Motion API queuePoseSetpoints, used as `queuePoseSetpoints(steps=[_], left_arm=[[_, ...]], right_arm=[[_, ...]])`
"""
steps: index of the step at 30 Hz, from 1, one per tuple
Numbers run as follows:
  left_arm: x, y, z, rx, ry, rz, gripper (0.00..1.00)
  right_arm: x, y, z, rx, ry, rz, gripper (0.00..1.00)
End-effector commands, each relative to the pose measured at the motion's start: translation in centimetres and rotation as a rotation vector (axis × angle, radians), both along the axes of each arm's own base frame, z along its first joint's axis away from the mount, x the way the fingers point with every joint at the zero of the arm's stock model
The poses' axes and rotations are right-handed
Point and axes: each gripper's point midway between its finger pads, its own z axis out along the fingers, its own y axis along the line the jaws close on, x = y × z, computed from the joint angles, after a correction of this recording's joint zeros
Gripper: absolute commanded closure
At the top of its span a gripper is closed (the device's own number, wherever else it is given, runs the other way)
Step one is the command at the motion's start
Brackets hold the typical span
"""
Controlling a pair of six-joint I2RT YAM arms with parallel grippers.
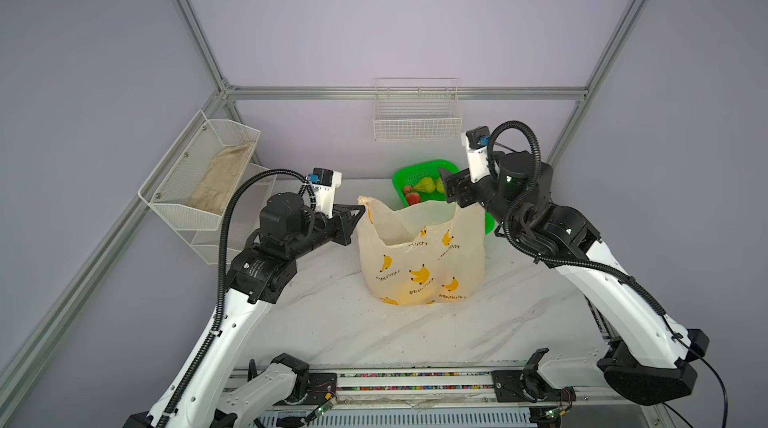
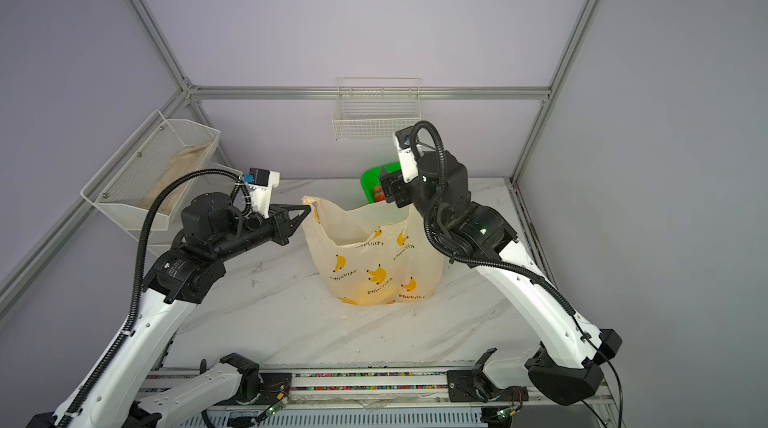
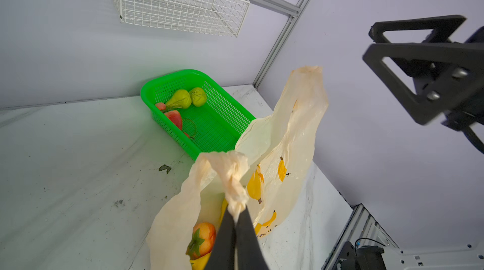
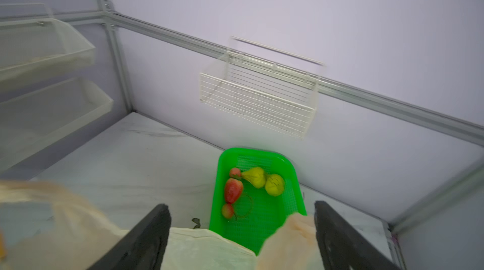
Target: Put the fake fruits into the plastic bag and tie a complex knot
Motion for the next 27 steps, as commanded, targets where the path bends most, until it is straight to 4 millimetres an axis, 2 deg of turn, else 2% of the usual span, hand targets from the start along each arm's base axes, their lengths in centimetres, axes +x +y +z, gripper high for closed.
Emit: queuePoseSetpoints(steps=[1, 3, 6, 9, 11, 15, 19, 21, 24, 27], left_arm=[[0.1, -0.1, 1.2, -0.035, -0.034, -0.002, 1.00], [0.0, -0.1, 1.2, -0.031, -0.028, -0.004, 1.00], [-0.1, 0.0, 1.3, -0.026, -0.023, -0.002, 1.00], [-0.2, 0.0, 1.3, -0.024, -0.025, -0.007, 1.00], [-0.3, 0.0, 1.4, -0.023, -0.027, -0.011, 1.00], [-0.3, -0.1, 1.5, -0.020, -0.031, -0.015, 1.00], [-0.4, -0.1, 1.7, -0.016, -0.038, -0.020, 1.00], [-0.4, -0.1, 1.9, -0.015, -0.044, -0.020, 1.00], [-0.1, -0.2, 2.1, -0.015, -0.044, -0.020, 1.00], [0.1, -0.2, 2.4, -0.014, -0.051, -0.014, 1.00]], right_arm=[[-2.5, 6.2, -3.4, -0.056, -0.002, 0.326, 0.11], [-4.2, 8.8, -4.7, -0.005, -0.021, 0.502, 0.07], [-5.9, 10.9, -6.6, 0.022, -0.065, 0.662, 0.03], [-5.8, 12.4, -8.2, 0.018, -0.089, 0.746, 0.03], [-4.9, 13.5, -9.7, 0.011, -0.077, 0.779, 0.03], [-3.0, 14.1, -11.3, 0.003, -0.094, 0.759, 0.03], [-2.0, 13.9, -11.6, 0.026, -0.117, 0.778, 0.03], [-2.3, 14.5, -11.8, 0.051, -0.103, 0.840, 0.03], [-3.5, 16.0, -13.4, 0.081, -0.031, 0.966, 0.03], [-4.4, 16.5, -14.9, 0.089, 0.015, 1.019, 0.03]])
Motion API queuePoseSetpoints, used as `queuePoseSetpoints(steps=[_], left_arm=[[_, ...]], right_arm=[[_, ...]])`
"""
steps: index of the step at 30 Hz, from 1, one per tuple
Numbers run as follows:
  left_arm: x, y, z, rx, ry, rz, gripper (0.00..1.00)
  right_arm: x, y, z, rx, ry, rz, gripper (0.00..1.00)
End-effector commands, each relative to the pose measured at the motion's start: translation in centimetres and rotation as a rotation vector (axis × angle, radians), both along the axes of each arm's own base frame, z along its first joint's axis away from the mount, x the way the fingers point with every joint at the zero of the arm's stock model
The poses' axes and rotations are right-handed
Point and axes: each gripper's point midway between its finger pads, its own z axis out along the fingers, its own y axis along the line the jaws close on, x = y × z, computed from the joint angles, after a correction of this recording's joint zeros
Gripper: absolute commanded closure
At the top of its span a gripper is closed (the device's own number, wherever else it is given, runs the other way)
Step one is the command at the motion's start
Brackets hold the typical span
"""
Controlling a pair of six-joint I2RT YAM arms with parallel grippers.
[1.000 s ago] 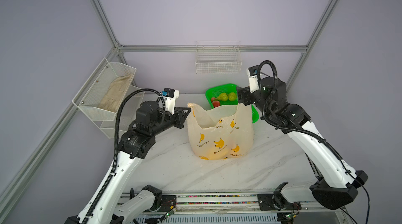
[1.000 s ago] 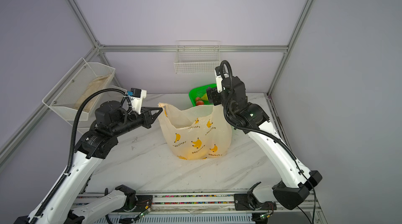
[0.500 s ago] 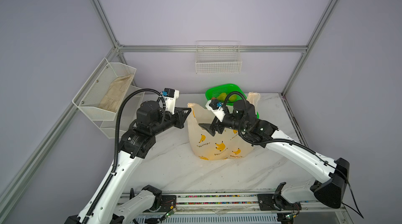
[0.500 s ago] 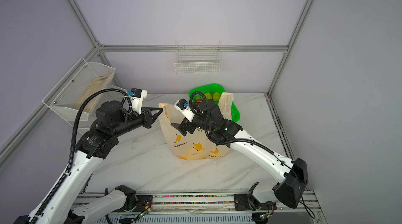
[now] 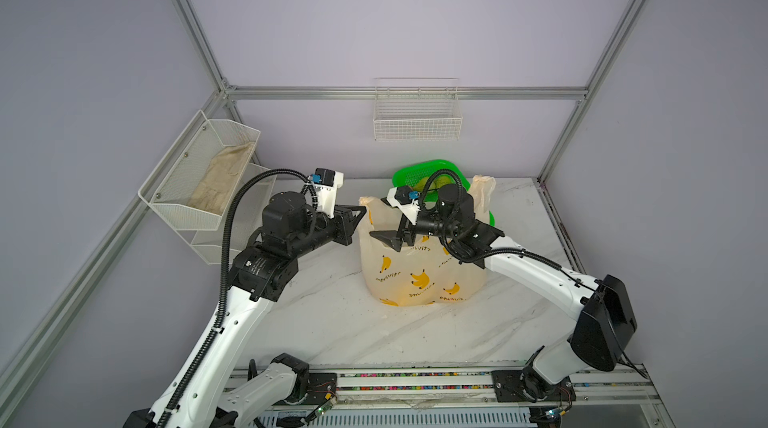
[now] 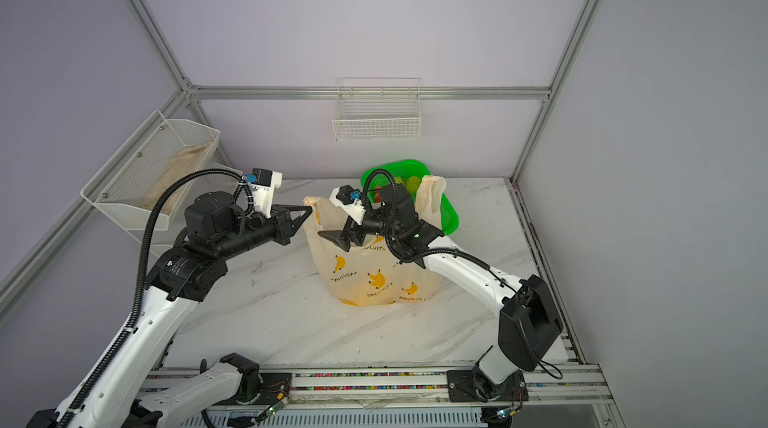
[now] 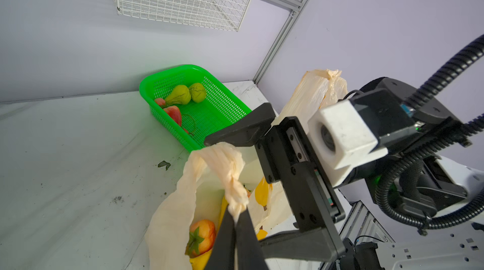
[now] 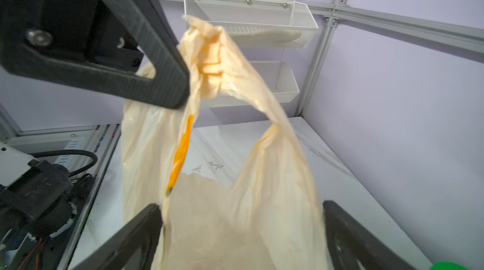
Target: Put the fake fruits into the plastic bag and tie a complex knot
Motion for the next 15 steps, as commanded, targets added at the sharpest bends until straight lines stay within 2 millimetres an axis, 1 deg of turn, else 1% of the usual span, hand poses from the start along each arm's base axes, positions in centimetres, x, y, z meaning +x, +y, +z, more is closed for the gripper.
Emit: queuePoseSetpoints(steps=[1, 4, 5, 6, 8, 10, 13, 15], left_arm=[[-0.1, 0.1, 3.3, -0.027, -0.079, -0.003, 1.00], [0.2, -0.1, 3.8, -0.050, -0.082, 0.001, 1.00], [0.3, -0.2, 3.9, -0.060, -0.080, -0.004, 1.00], [0.4, -0.3, 3.9, -0.068, -0.076, -0.005, 1.00], [0.5, -0.3, 4.1, -0.086, -0.074, 0.000, 1.00], [0.7, -0.3, 4.4, -0.100, -0.075, 0.005, 1.00], [0.4, -0.2, 5.1, -0.111, -0.086, 0.010, 1.00], [0.4, 0.6, 5.6, -0.098, -0.110, 0.046, 1.00]], right_arm=[[-2.5, 0.9, 0.4, 0.053, 0.007, 0.138, 0.04], [-2.8, 1.5, -0.1, 0.111, 0.039, 0.126, 0.09], [-2.6, 1.8, -0.3, 0.127, 0.048, 0.109, 0.11], [-2.4, 2.0, -0.6, 0.141, 0.054, 0.091, 0.17], [-2.0, 2.1, -1.0, 0.176, 0.057, 0.065, 0.31], [-1.8, 1.8, -1.2, 0.214, 0.056, 0.043, 0.47], [-1.4, 1.4, -1.8, 0.227, 0.039, 0.004, 0.74], [-1.4, 1.0, -2.1, 0.220, 0.021, -0.019, 0.89]])
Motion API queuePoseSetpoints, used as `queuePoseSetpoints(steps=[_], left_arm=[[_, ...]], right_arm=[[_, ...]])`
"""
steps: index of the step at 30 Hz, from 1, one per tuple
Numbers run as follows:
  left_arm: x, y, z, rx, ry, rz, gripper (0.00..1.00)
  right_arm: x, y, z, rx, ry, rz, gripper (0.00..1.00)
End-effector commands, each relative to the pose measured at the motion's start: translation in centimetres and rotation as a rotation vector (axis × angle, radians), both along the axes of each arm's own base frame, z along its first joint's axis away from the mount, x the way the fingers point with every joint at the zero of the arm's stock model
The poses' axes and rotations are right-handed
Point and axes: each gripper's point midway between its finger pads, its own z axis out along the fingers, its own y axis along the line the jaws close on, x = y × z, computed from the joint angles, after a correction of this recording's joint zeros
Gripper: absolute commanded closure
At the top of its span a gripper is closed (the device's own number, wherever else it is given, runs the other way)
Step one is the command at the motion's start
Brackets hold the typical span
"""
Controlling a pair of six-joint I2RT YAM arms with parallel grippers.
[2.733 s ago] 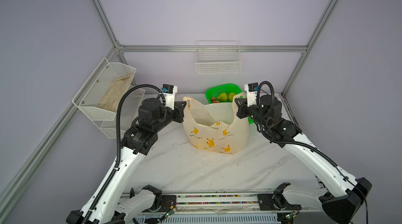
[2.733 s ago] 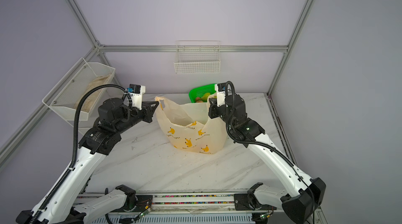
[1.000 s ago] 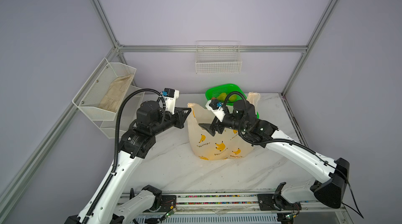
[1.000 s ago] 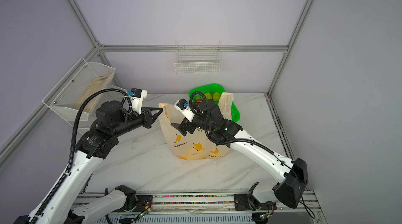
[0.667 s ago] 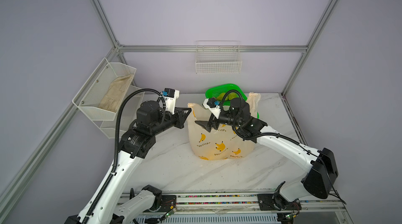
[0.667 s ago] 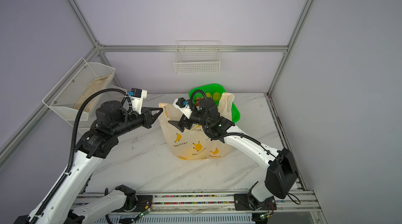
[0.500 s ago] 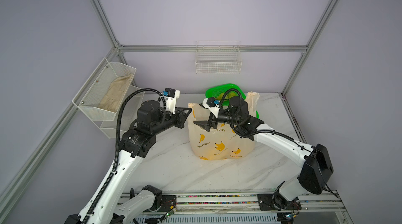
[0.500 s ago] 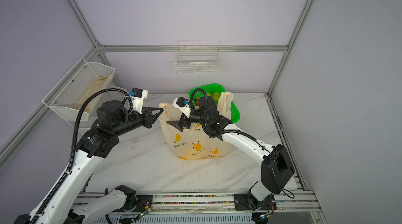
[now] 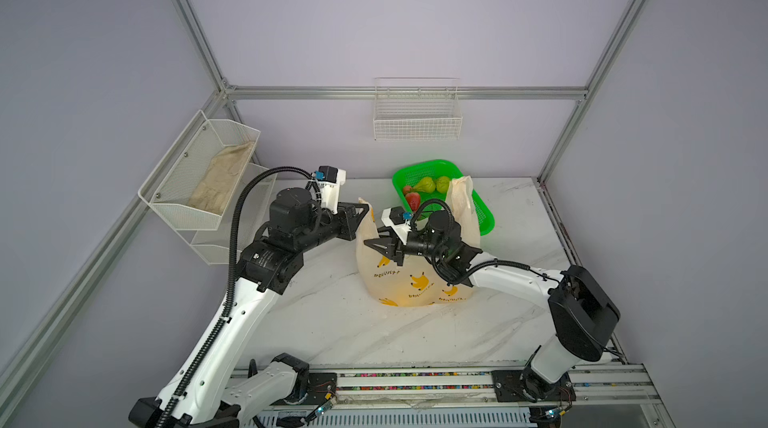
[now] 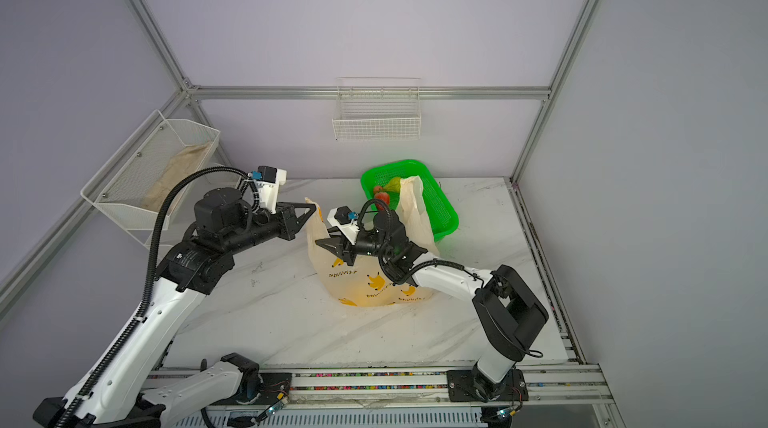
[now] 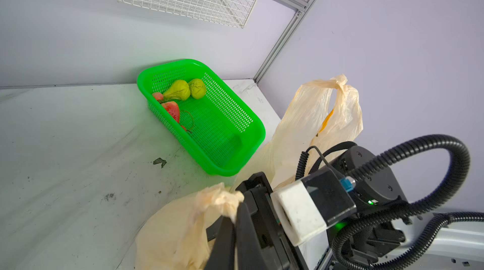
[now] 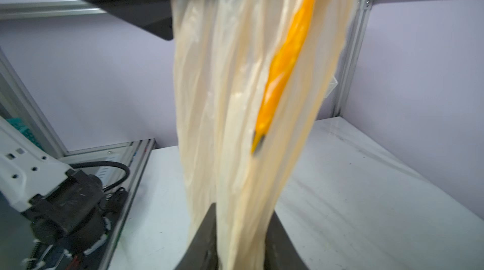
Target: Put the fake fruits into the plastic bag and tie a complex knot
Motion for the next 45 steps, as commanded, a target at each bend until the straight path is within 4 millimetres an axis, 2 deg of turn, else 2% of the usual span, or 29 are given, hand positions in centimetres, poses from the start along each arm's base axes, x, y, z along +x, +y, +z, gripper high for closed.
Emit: queuePoseSetpoints(steps=[1, 3, 4, 7, 10, 13, 17, 20, 22, 23, 25, 26, 27, 29, 30, 33, 35, 38, 42, 45], left_arm=[[-0.8, 1.5, 6.3, -0.043, -0.169, 0.051, 0.92], [-1.1, 1.8, 6.3, 0.021, -0.213, 0.032, 0.61], [-1.3, 1.7, 5.6, 0.068, -0.212, 0.000, 0.52], [-1.3, 2.3, 2.9, 0.194, -0.148, -0.037, 0.39], [-1.7, 2.2, 2.0, 0.250, -0.179, -0.077, 0.22], [-2.4, 0.2, 2.4, 0.215, -0.211, -0.209, 0.16], [-1.5, -1.9, 2.9, 0.155, -0.215, -0.315, 0.12], [0.5, -2.6, 2.8, 0.147, -0.198, -0.319, 0.19], [1.3, -3.0, 2.9, 0.136, -0.186, -0.327, 0.34], [1.6, -3.3, 3.0, 0.114, -0.179, -0.334, 0.46], [2.2, -3.6, 2.6, 0.091, -0.154, -0.332, 0.80], [2.4, -3.6, 2.3, 0.082, -0.134, -0.317, 0.93], [2.6, -3.5, 2.0, 0.064, -0.110, -0.297, 1.00], [2.7, -3.4, 1.6, 0.018, -0.075, -0.264, 1.00], [2.6, -3.3, 1.4, -0.001, -0.068, -0.251, 1.00], [2.3, -3.0, 1.7, -0.036, -0.069, -0.216, 1.00], [2.0, -2.8, 2.2, -0.044, -0.074, -0.208, 1.00], [1.7, -2.9, 2.2, -0.053, -0.068, -0.219, 1.00], [1.8, -3.0, 1.5, -0.058, -0.041, -0.218, 1.00], [2.1, -3.1, 1.0, -0.069, -0.014, -0.213, 1.00]], right_arm=[[0.3, -1.0, 2.6, 0.085, -0.085, -0.052, 0.96], [0.2, -1.3, 2.3, 0.078, -0.089, -0.048, 1.00], [0.1, -1.4, 2.2, 0.076, -0.085, -0.043, 1.00], [-0.3, -1.5, 2.2, 0.074, -0.076, -0.022, 1.00], [-0.5, -1.4, 2.1, 0.057, -0.067, 0.003, 1.00], [-0.5, -1.3, 1.8, 0.041, -0.064, 0.018, 1.00], [-0.8, -1.2, 1.8, 0.039, -0.077, 0.041, 1.00], [-1.1, -1.2, 1.8, 0.038, -0.083, 0.056, 1.00], [-1.1, -1.1, 1.6, 0.029, -0.084, 0.061, 1.00], [-1.1, -1.2, 1.6, 0.027, -0.084, 0.056, 1.00], [-0.7, -1.4, 1.7, 0.028, -0.081, 0.021, 1.00], [0.0, -1.8, 2.0, 0.028, -0.070, -0.031, 0.99], [0.6, -2.0, 2.1, 0.027, -0.058, -0.087, 0.83], [1.0, -2.5, 2.9, 0.053, -0.058, -0.192, 0.65], [0.7, -2.7, 3.3, 0.074, -0.070, -0.231, 0.43], [0.3, -2.4, 3.7, 0.102, -0.081, -0.331, 0.23], [0.3, -2.1, 4.0, 0.124, -0.074, -0.376, 0.17], [0.3, -1.2, 4.5, 0.158, -0.070, -0.419, 0.14], [0.9, 0.4, 4.8, 0.152, -0.100, -0.520, 0.14], [1.6, 1.4, 4.3, 0.159, -0.104, -0.601, 0.15]])
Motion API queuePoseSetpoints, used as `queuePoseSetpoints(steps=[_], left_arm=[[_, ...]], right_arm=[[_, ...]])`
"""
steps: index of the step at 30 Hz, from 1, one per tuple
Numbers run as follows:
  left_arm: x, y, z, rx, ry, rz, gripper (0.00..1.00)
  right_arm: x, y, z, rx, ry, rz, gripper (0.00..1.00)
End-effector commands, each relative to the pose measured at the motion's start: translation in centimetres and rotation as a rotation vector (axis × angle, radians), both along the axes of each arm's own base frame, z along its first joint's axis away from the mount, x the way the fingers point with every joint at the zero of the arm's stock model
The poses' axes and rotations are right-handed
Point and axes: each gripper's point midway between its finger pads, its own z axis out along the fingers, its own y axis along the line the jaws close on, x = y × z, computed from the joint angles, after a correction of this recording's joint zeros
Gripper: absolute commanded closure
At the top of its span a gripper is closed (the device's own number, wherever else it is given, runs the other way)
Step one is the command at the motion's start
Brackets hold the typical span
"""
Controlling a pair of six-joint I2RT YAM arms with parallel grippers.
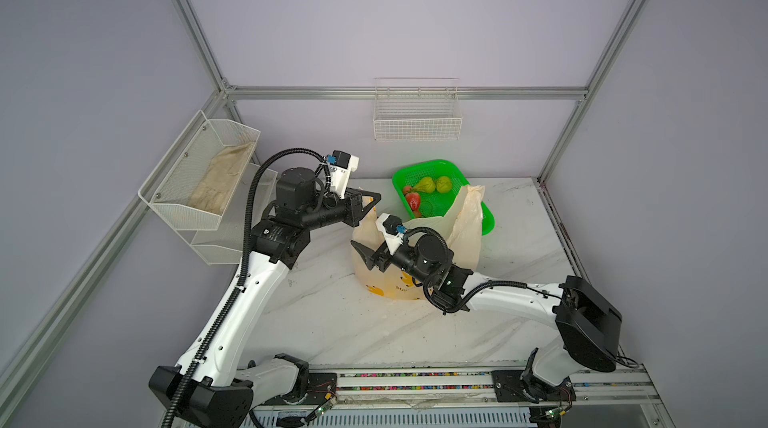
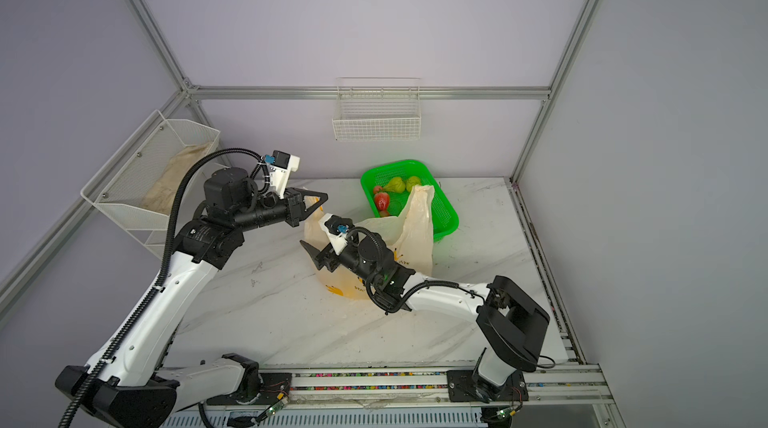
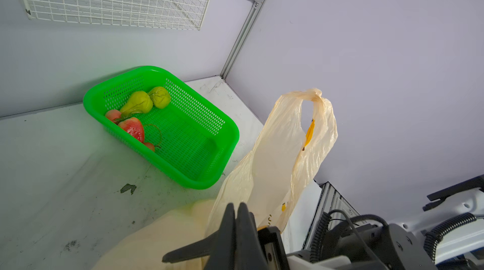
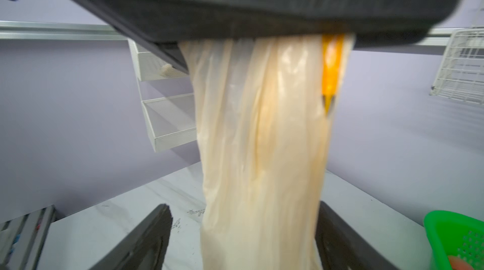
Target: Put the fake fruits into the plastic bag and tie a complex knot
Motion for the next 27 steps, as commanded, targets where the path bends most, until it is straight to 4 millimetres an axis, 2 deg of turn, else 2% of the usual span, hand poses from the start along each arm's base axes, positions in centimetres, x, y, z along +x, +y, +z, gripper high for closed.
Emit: queuePoseSetpoints(steps=[1, 7, 12, 15, 19, 21, 24, 26, 27], left_arm=[[0.2, -0.3, -0.5, -0.031, 0.027, -0.003, 1.00], [0.3, 0.0, -0.7, -0.054, 0.089, 0.034, 1.00], [0.6, 0.2, -0.1, -0.112, 0.139, 0.068, 1.00], [0.6, 0.2, 0.2, -0.144, 0.165, 0.071, 1.00], [0.6, 0.4, -0.6, -0.143, 0.185, 0.084, 1.00], [0.6, 0.5, -1.2, -0.132, 0.189, 0.094, 1.00], [1.1, 1.1, -2.0, -0.095, 0.182, 0.133, 1.00], [1.4, 1.7, -1.9, -0.071, 0.163, 0.154, 1.00], [1.5, 2.2, -1.9, -0.057, 0.153, 0.169, 1.00]], right_arm=[[1.8, 0.1, 1.2, 0.059, -0.027, -0.175, 0.17], [3.7, -0.1, -1.0, 0.121, -0.008, -0.316, 0.44], [4.9, -0.5, -6.3, 0.071, 0.028, -0.401, 0.66], [5.0, -0.3, -9.5, 0.018, 0.054, -0.403, 0.74], [4.6, -0.3, -12.5, -0.044, 0.083, -0.381, 0.76], [4.3, -0.5, -12.5, -0.049, 0.079, -0.368, 0.79], [3.8, -0.3, -9.9, -0.022, 0.051, -0.333, 0.87], [3.5, -0.1, -8.6, -0.017, 0.043, -0.310, 0.88], [3.3, -0.2, -8.1, -0.015, 0.042, -0.302, 0.84]])
